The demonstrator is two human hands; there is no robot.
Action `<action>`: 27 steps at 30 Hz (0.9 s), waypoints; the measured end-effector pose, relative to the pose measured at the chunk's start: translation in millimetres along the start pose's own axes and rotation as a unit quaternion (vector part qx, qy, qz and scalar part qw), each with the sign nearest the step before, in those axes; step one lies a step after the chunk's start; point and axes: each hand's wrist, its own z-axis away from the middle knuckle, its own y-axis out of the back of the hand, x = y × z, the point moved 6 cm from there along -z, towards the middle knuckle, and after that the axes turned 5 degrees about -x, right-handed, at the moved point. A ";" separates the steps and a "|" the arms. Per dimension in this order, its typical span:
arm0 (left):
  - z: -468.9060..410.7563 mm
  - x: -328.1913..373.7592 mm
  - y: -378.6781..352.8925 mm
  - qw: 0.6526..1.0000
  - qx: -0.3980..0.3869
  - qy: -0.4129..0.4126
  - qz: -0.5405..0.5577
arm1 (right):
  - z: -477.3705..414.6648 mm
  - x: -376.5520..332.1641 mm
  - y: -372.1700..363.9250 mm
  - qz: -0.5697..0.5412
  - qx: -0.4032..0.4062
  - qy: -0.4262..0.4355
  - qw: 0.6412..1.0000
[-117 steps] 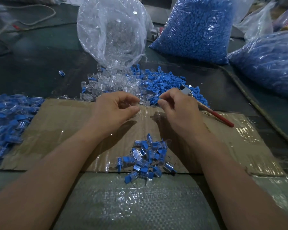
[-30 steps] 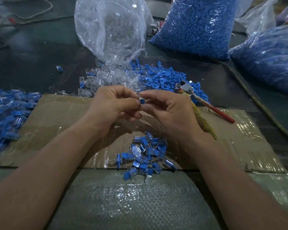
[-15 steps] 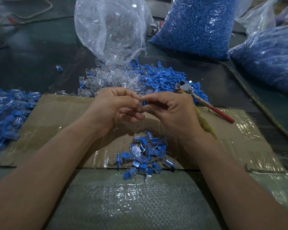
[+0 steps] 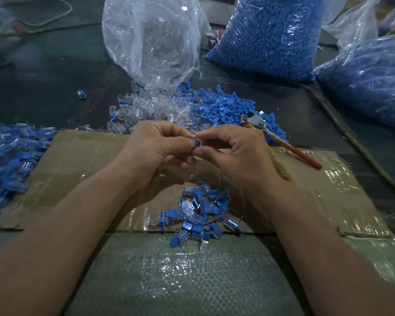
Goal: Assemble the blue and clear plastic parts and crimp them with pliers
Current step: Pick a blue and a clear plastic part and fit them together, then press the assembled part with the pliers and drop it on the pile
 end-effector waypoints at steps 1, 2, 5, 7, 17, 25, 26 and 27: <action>0.4 -0.6 0.5 1.000 0.004 0.003 0.009 | -0.4 4.4 2.6 0.016 0.002 -0.035 0.999; 0.7 -1.3 0.8 1.000 0.009 0.005 0.018 | -0.7 11.1 7.0 0.036 0.007 -0.074 0.997; 0.9 -1.4 2.0 1.000 0.020 0.003 0.023 | -0.7 33.3 29.7 0.122 0.028 -0.156 0.980; 0.3 -0.1 2.1 1.000 0.019 -0.003 0.014 | 0.7 49.2 46.8 0.173 0.038 -0.205 0.963; -1.4 0.0 3.0 0.999 0.025 -0.012 0.021 | 18.4 106.7 64.1 0.243 -0.088 -0.407 0.876; -0.9 0.4 3.9 0.999 0.025 -0.014 0.020 | 15.5 98.6 67.9 0.233 -0.033 -0.396 0.888; -0.9 0.3 3.4 0.999 0.025 -0.013 0.020 | 15.1 96.2 69.2 0.231 -0.021 -0.392 0.890; -1.0 0.6 3.2 0.999 0.025 -0.013 0.020 | 14.7 93.4 70.8 0.230 -0.010 -0.387 0.893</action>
